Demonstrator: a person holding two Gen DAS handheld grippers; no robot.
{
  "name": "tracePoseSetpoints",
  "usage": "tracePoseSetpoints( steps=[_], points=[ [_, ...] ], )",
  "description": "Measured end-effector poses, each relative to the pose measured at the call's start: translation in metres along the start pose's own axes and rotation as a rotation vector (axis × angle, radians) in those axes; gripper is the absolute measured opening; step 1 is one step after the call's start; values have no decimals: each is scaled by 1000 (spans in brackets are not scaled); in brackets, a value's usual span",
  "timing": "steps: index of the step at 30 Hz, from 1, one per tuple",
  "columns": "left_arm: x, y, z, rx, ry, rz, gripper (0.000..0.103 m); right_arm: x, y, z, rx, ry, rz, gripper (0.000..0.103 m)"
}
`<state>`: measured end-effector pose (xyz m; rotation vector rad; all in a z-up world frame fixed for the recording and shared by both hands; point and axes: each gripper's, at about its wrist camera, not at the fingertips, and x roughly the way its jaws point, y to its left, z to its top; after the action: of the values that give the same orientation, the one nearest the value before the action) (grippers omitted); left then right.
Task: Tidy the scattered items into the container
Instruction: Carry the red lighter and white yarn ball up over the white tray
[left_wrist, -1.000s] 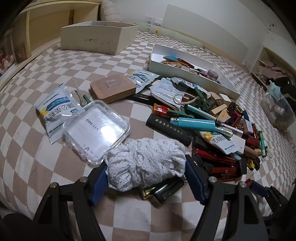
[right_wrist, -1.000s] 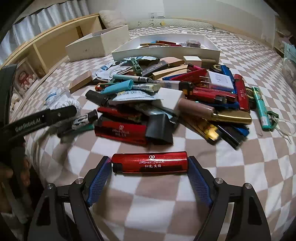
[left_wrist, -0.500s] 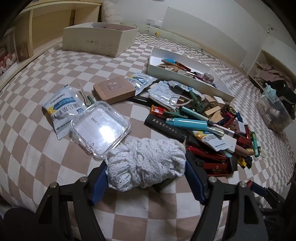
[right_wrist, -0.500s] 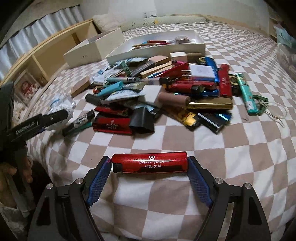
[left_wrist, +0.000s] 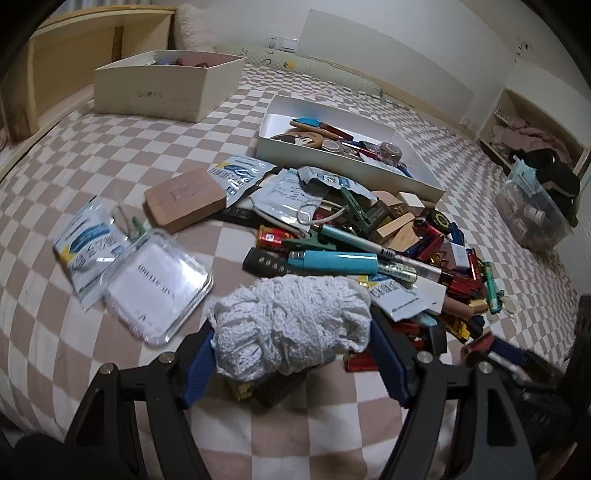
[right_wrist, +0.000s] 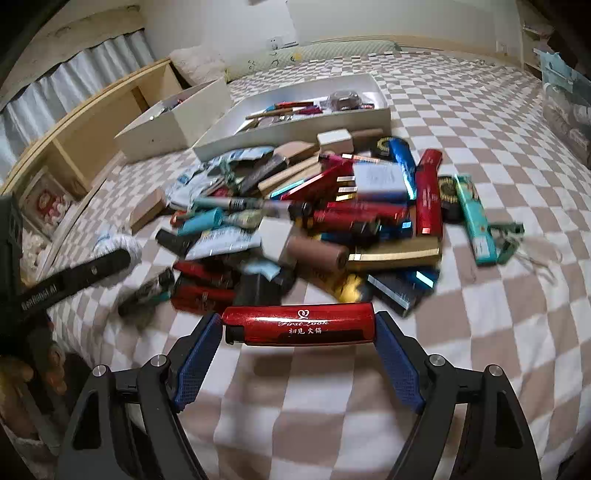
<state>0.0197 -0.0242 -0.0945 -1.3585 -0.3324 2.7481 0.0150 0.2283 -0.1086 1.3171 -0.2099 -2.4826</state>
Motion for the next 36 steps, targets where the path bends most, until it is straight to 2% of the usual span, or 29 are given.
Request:
tracePoseSetpoints(
  steps=[8,21,32,36],
  points=[
    [16,-9,27,37,-5,-4,75,8,-1,40,1,-49,-3,83],
    [25,-26,89,98,-69,-31,75,10,0,102,-16,-108,16,83],
    [37,-24,152,74,-89,-79,75,14,-3,166,-69,-144,-10,83],
    [34,-25,178,101,-121,-71,75,16,-4,187,-88,-141,-17,83]
  ],
)
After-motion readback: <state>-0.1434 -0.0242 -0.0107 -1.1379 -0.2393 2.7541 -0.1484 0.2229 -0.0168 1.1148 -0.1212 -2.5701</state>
